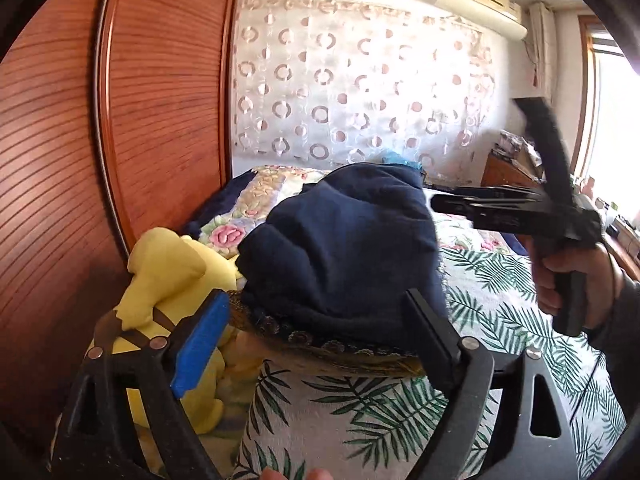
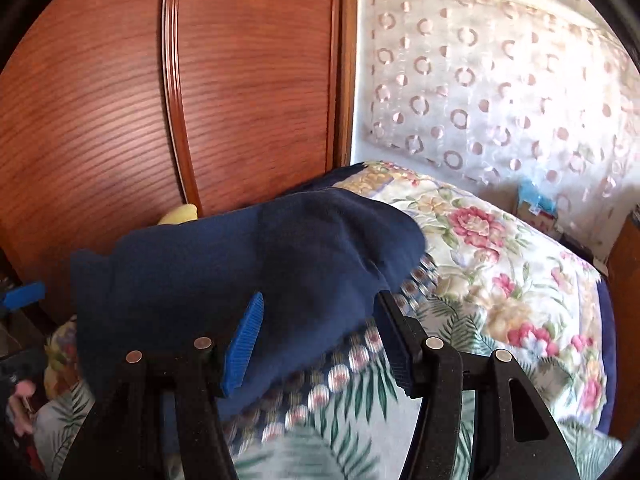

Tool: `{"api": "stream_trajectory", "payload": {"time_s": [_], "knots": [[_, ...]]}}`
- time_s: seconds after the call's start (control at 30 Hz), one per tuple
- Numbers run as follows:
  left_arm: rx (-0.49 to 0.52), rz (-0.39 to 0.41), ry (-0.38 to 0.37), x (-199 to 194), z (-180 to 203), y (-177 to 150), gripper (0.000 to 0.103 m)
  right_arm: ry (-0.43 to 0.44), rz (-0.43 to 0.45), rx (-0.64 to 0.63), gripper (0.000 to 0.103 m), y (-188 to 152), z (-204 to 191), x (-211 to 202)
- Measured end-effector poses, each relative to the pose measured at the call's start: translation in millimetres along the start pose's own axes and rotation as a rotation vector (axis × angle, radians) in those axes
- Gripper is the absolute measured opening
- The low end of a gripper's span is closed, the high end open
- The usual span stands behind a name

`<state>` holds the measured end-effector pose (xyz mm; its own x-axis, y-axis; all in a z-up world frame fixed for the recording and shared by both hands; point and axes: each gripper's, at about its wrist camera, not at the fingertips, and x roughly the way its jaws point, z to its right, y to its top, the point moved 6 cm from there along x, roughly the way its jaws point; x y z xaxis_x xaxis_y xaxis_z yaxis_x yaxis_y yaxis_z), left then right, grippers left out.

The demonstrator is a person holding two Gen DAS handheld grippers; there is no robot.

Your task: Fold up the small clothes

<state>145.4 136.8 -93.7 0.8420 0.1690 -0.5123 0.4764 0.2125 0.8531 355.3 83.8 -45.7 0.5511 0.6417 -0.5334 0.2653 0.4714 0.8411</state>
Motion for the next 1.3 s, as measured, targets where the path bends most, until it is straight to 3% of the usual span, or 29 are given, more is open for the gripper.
{"api": "stream_trajectory", "payload": {"time_s": [0.07, 0.6, 0.87, 1.3], "knots": [[0.013, 0.007, -0.007, -6, 7, 0, 0.092, -0.004, 0.013, 0.019, 0.059, -10, 0, -19], [0.091, 0.004, -0.159, -37, 84, -12, 0.092, -0.147, 0.081, 0.135, 0.066, -97, -18, -194], [0.129, 0.005, -0.193, -62, 115, -17, 0.092, -0.209, 0.097, 0.218, 0.083, -135, -39, -247], [0.159, 0.093, -0.225, -107, 159, 15, 0.092, -0.4, 0.21, 0.306, 0.083, -147, -74, -354]]}}
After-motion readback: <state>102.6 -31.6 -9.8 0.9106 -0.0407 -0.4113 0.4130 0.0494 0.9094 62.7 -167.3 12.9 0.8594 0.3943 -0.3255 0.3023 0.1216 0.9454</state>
